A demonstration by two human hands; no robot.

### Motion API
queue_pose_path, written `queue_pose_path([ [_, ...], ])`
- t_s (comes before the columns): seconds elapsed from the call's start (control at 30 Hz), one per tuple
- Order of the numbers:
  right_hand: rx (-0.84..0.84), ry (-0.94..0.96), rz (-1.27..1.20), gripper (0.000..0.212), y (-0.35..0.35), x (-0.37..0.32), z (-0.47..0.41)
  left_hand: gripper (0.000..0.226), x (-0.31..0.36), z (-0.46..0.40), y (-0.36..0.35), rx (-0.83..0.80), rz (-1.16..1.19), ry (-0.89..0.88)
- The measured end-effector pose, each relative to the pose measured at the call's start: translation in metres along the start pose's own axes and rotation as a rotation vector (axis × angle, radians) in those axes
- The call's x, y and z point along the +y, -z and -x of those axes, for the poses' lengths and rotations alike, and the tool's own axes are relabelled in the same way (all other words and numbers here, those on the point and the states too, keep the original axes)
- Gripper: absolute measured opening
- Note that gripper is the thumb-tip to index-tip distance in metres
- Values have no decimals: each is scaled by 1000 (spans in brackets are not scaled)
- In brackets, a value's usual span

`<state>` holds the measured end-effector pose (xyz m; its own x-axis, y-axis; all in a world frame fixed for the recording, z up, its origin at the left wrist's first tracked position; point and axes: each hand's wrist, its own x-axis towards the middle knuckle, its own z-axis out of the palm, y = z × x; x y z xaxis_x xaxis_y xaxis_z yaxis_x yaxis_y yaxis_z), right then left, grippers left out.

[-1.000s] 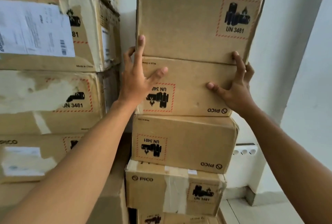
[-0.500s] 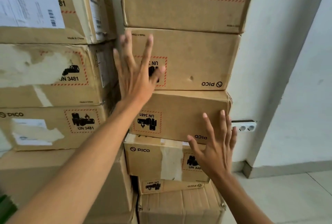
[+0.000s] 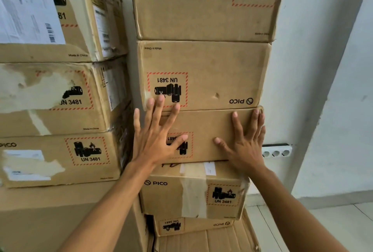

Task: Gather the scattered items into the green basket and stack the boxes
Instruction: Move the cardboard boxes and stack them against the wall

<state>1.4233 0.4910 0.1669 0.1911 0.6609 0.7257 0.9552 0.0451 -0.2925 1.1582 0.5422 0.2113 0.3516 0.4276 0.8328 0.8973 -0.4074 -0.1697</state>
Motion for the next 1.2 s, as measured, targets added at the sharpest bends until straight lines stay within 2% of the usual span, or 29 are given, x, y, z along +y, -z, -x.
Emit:
queue_pose_path([
  [0.13, 19, -15, -25, 93, -4, 0, 4, 86, 0, 3, -6, -14, 16, -4],
  [0.27, 65, -32, -10, 83, 5, -10, 16, 88, 12, 13, -1, -18, 51, 67],
  [0.5, 152, -8, 92, 58, -20, -31, 101, 102, 44, 65, -1, -147, 134, 79],
  [0.6, 236, -15, 114, 54, -31, -27, 106, 105, 51, 77, -9, -162, 129, 64],
  [0.67, 254, 17, 141, 55, -38, -19, 96, 103, 49, 74, -17, -131, 112, 56],
  [0.77, 185, 41, 105, 58, -46, 2, 74, 98, 45, 68, -30, -62, 68, 59],
  [0.87, 162, 79, 94, 59, -57, 22, 56, 96, 47, 64, -49, 61, 48, 57],
  [0.97, 244, 87, 111, 59, -69, 31, 50, 94, 50, 59, -67, 228, 52, 60],
  [1.03, 291, 97, 112, 59, -73, 30, 46, 92, 50, 56, -74, 285, 38, 71],
  [1.1, 270, 107, 93, 59, -72, 27, 44, 93, 50, 55, -75, 275, 19, 73],
  [1.2, 175, 102, 78, 63, -63, 26, 54, 94, 55, 62, -66, 178, -3, 82],
])
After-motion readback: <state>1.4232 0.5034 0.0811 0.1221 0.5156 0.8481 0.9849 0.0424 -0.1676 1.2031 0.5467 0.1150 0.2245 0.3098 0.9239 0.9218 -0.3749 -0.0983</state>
